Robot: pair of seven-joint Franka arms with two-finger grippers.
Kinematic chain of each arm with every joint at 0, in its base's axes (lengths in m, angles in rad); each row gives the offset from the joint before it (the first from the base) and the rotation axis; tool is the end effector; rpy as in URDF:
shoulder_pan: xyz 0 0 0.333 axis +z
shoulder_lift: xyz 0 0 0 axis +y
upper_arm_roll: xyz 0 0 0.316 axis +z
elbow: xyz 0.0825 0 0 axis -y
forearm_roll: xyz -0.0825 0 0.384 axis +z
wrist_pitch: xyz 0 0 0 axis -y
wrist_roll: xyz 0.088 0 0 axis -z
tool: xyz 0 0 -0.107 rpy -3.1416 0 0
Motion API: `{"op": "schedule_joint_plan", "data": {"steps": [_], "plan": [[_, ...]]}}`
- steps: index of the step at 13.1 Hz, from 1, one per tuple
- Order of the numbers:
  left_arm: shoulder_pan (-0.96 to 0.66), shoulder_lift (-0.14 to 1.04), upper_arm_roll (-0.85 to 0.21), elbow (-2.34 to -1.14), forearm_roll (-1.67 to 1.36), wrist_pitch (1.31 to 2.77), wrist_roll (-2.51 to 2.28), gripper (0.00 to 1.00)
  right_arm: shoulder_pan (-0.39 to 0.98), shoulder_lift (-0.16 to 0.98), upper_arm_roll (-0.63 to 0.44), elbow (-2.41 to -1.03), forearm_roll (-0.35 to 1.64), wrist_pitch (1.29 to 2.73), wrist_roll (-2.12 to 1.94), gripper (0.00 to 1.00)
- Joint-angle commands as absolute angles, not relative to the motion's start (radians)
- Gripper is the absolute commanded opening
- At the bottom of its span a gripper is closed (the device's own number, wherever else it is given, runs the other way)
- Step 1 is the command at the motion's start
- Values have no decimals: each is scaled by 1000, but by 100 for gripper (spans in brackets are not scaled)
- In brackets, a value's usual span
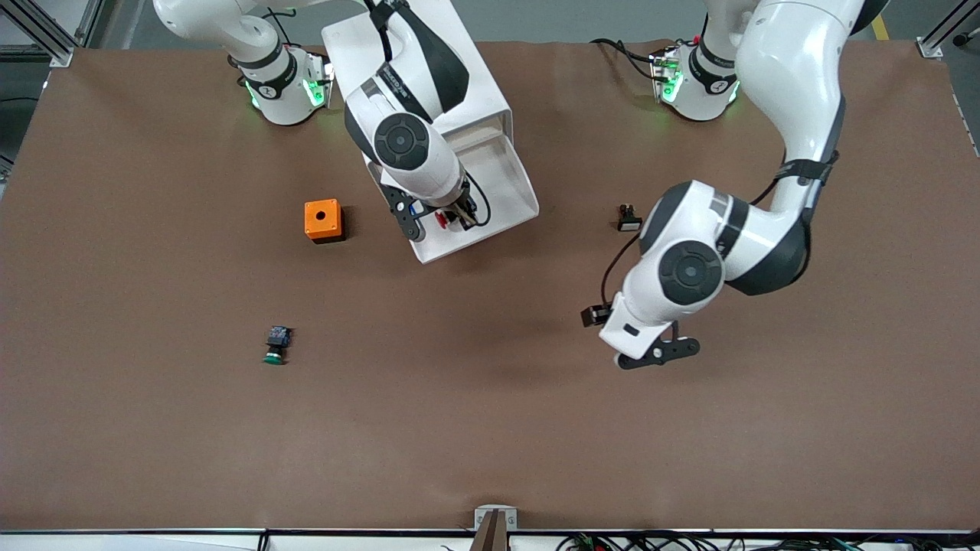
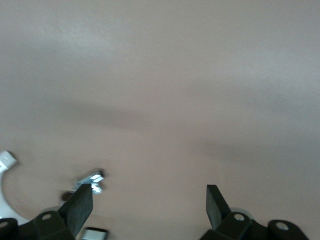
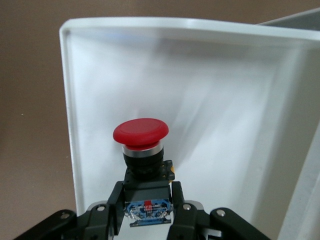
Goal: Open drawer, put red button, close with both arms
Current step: 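Carry the red button over the open drawer with the right gripper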
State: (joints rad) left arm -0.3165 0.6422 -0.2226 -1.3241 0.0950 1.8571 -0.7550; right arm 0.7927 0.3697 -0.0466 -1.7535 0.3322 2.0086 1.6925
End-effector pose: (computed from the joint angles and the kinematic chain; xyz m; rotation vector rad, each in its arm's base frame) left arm 0.6359 -0.3319 0.3566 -3.0976 -0.3446 0.1590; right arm 0.4538 0.4491 0.3529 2.6374 -1.6228 -0.4633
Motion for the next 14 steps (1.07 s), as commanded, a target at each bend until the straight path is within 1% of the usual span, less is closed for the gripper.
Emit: {"op": "schedule_joint_plan", "data": {"steps": [1, 2, 3, 4, 5, 7, 8, 9, 12, 14], "plan": [[-359, 655, -224, -1328, 162, 1910, -866, 100, 819, 371, -60, -1759, 353, 2019, 1710, 26], [-367, 660, -224, -1328, 167, 1922, -889, 100, 819, 371, -60, -1759, 353, 2017, 1710, 29], [-370, 663, -225, -1328, 167, 1928, -909, 100, 819, 371, -60, -1758, 351, 2014, 1710, 40], [-386, 664, -225, -1328, 166, 1933, -931, 100, 819, 371, -60, -1758, 351, 2010, 1710, 61], [-399, 670, -225, -1330, 160, 1937, -955, 100, 818, 371, -60, -1756, 348, 2006, 1710, 100], [-426, 670, -229, -1336, 152, 1947, -1003, 100, 815, 368, -61, -1749, 345, 1993, 1710, 100], [-443, 672, -229, -1336, 149, 1954, -1011, 100, 808, 364, -63, -1731, 344, 1962, 1709, 100], [-455, 675, -229, -1336, 135, 1968, -1029, 100, 802, 354, -69, -1697, 341, 1901, 1709, 100], [-483, 680, -229, -1338, 111, 2003, -1046, 100, 740, 327, -72, -1538, 281, 1639, 1689, 100], [-505, 683, -229, -1338, 89, 2022, -1046, 100, 681, 289, -74, -1465, 267, 1515, 1634, 100]]}}
